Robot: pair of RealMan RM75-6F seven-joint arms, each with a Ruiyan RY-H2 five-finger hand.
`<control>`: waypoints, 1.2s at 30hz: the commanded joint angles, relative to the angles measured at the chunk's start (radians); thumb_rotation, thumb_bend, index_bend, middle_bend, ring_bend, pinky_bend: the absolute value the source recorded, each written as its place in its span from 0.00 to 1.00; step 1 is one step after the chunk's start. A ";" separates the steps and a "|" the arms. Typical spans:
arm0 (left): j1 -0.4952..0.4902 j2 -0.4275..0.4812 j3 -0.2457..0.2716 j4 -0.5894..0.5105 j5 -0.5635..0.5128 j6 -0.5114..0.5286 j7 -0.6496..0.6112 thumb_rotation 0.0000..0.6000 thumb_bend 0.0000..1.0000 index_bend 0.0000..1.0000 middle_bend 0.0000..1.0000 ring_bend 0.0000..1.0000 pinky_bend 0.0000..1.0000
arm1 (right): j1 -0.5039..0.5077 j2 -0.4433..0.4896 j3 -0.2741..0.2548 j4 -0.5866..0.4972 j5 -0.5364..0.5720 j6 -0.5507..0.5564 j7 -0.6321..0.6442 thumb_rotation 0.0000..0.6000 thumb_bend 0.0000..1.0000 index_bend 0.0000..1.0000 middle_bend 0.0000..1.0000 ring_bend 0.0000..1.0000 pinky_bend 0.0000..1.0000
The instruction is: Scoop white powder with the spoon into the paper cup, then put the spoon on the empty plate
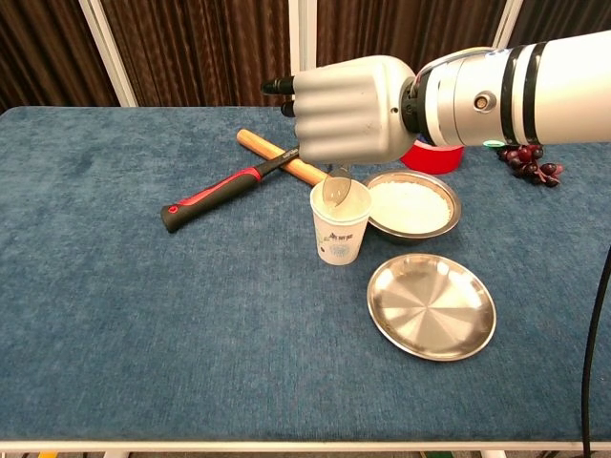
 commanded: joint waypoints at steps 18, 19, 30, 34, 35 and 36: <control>0.001 0.006 -0.002 -0.015 0.009 0.010 0.018 1.00 0.09 0.13 0.14 0.05 0.03 | -0.035 -0.026 -0.022 -0.010 0.015 0.068 -0.063 1.00 0.34 0.61 0.59 0.21 0.00; 0.002 0.006 -0.002 -0.015 0.008 0.010 0.018 1.00 0.09 0.13 0.14 0.05 0.03 | -0.038 -0.027 -0.018 -0.008 0.013 0.072 -0.054 1.00 0.34 0.61 0.59 0.21 0.00; -0.002 0.009 -0.004 -0.012 0.011 0.006 0.015 1.00 0.09 0.13 0.14 0.05 0.03 | -0.174 0.042 0.015 -0.078 -0.050 0.223 0.202 1.00 0.34 0.61 0.59 0.21 0.00; -0.006 0.015 -0.007 -0.017 0.014 0.006 0.022 1.00 0.09 0.13 0.14 0.05 0.03 | -0.264 0.092 0.004 -0.114 -0.111 0.283 0.400 1.00 0.34 0.61 0.58 0.21 0.00; -0.007 0.016 -0.008 -0.020 0.015 0.006 0.024 1.00 0.09 0.13 0.14 0.05 0.03 | -0.295 0.102 -0.005 -0.123 -0.136 0.293 0.486 1.00 0.34 0.61 0.58 0.21 0.00; -0.008 0.018 -0.008 -0.021 0.015 0.006 0.026 1.00 0.09 0.13 0.14 0.05 0.03 | -0.318 0.107 -0.014 -0.127 -0.155 0.295 0.562 1.00 0.33 0.61 0.58 0.21 0.00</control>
